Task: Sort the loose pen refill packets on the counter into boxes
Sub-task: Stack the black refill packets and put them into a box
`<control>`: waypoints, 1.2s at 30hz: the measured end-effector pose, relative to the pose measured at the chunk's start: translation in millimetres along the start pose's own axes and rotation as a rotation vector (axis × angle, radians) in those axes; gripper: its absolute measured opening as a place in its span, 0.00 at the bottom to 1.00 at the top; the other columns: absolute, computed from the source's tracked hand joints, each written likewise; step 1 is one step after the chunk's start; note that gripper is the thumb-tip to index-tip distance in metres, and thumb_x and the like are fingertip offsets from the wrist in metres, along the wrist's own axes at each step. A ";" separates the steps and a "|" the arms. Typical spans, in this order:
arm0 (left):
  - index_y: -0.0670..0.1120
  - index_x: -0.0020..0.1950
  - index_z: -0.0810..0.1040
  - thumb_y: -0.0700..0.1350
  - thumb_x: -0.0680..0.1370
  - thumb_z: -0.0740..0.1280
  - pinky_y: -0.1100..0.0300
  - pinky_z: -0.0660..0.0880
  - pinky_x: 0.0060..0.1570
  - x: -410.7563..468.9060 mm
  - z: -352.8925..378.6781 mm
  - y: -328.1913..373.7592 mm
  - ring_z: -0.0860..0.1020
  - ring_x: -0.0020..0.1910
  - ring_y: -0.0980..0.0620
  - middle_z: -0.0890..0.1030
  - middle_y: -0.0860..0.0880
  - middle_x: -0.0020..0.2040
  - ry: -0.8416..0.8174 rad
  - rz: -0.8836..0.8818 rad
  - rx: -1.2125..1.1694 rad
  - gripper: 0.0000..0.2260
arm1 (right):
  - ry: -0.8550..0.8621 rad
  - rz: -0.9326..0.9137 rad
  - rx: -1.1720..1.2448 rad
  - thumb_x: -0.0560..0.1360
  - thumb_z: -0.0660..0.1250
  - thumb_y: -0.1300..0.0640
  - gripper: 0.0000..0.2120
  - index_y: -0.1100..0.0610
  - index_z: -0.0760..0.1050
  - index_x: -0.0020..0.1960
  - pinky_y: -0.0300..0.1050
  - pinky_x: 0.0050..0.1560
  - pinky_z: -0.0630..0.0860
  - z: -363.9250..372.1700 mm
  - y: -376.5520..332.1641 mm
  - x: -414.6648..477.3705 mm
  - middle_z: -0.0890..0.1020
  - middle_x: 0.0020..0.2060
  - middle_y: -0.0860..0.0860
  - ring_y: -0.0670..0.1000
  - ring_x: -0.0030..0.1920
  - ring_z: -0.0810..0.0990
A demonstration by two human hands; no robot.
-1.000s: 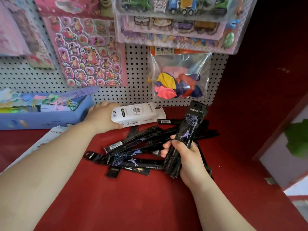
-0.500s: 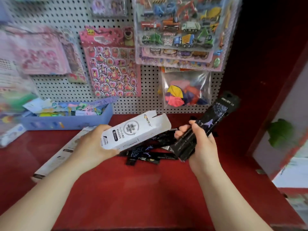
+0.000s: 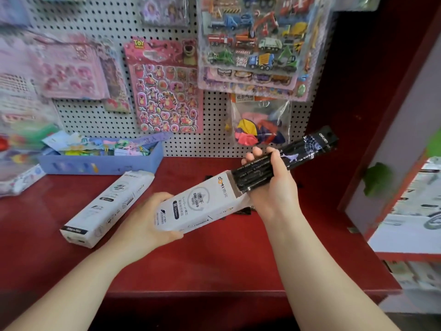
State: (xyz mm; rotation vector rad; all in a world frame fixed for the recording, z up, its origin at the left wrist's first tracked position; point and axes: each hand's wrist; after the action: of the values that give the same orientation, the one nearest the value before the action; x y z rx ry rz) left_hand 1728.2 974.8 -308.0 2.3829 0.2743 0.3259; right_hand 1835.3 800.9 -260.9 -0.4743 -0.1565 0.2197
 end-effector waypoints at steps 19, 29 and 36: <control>0.59 0.53 0.67 0.43 0.62 0.77 0.75 0.66 0.42 -2.0 9.2 5.8 0.72 0.49 0.66 0.71 0.67 0.49 -0.047 0.039 -0.053 0.28 | 0.064 0.120 -0.546 0.75 0.63 0.54 0.05 0.50 0.77 0.42 0.45 0.40 0.77 -18.9 -7.1 -11.2 0.79 0.37 0.48 0.46 0.36 0.80; 0.57 0.52 0.69 0.42 0.61 0.77 0.61 0.69 0.50 5.1 9.1 0.5 0.74 0.51 0.55 0.74 0.62 0.47 0.041 0.000 -0.067 0.26 | 0.014 0.161 -1.236 0.73 0.65 0.51 0.08 0.56 0.74 0.44 0.34 0.23 0.64 -28.8 -9.7 -15.4 0.74 0.30 0.50 0.47 0.25 0.68; 0.57 0.52 0.68 0.42 0.62 0.77 0.63 0.68 0.50 5.8 10.9 -2.5 0.74 0.52 0.56 0.73 0.64 0.48 0.044 0.008 -0.082 0.26 | 0.284 -0.014 -0.917 0.74 0.64 0.55 0.07 0.49 0.69 0.38 0.31 0.22 0.66 -28.6 -26.1 -7.0 0.75 0.33 0.48 0.40 0.22 0.71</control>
State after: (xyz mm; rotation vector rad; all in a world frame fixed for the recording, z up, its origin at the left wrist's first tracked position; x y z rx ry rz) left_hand 1736.8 971.4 -316.6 2.2989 0.2672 0.3866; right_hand 1838.8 764.1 -274.5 -1.4071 0.0295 0.0510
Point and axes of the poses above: each hand's wrist, its own x-axis towards the middle knuckle, its own z-axis out of the palm, y = z × x
